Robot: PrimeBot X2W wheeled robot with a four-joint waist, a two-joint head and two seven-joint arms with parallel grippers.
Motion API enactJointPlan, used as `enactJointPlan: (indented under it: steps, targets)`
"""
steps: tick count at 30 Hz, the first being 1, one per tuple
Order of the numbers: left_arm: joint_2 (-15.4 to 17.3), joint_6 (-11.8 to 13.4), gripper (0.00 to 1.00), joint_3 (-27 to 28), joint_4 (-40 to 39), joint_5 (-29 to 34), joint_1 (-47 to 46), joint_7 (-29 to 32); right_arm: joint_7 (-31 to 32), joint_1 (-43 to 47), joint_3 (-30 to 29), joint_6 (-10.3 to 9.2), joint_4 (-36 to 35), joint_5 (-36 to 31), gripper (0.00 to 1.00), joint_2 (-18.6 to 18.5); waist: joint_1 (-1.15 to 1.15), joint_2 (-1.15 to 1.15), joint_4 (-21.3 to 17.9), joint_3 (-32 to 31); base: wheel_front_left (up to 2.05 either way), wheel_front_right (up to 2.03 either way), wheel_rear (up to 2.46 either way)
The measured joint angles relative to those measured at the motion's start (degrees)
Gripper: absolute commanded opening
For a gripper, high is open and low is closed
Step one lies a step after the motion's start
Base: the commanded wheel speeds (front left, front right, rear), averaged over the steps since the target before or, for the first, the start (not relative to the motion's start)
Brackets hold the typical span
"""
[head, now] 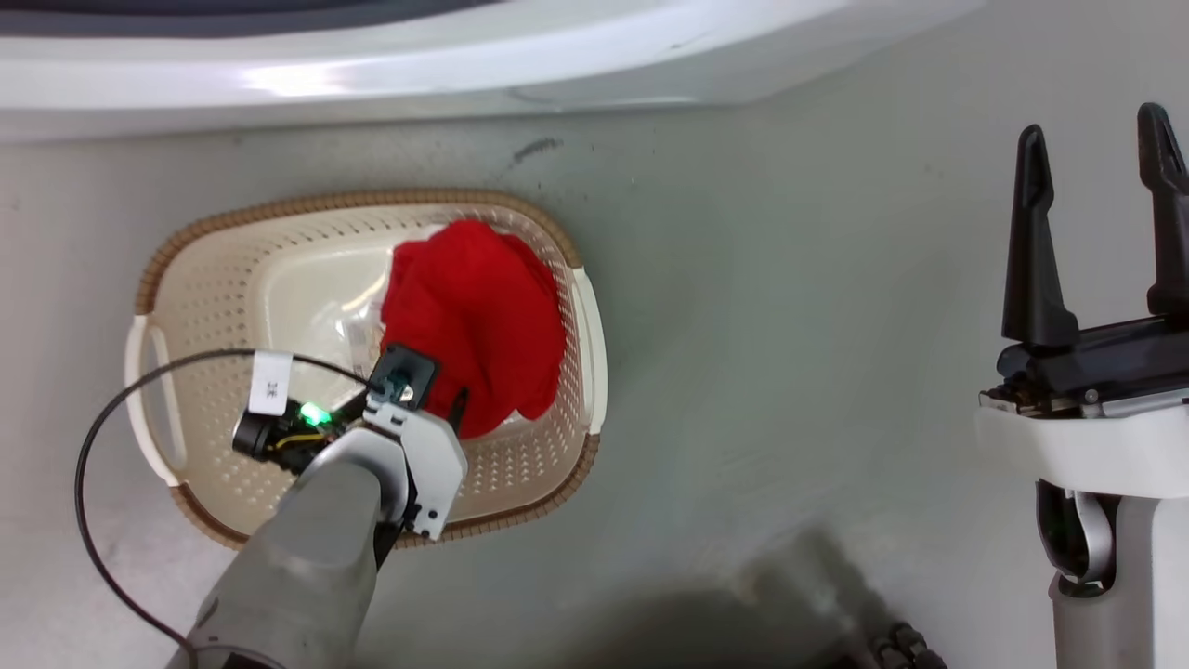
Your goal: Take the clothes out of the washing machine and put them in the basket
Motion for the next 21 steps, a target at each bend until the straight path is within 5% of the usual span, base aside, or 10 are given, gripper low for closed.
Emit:
enactJointPlan:
  steps: [3, 21]
  targets:
    - [-0.43, -0.01, 1.0, 0.63, -0.47, -1.03, 1.47, -1.25, 0.0, 0.57, 0.09, 0.0, 0.6, -0.08, 1.0, -0.01, 0.0, 0.0, 0.33, -2.42, 0.0, 0.0, 0.0]
    - [-0.15, 4.38, 1.0, 16.57, -40.62, -0.6, 24.74, -1.79, 0.0, 10.44, 0.3, 0.0, 4.41, -1.45, 1.0, 0.01, -0.02, 0.0, 4.75, -23.04, 0.0, 0.0, 0.0]
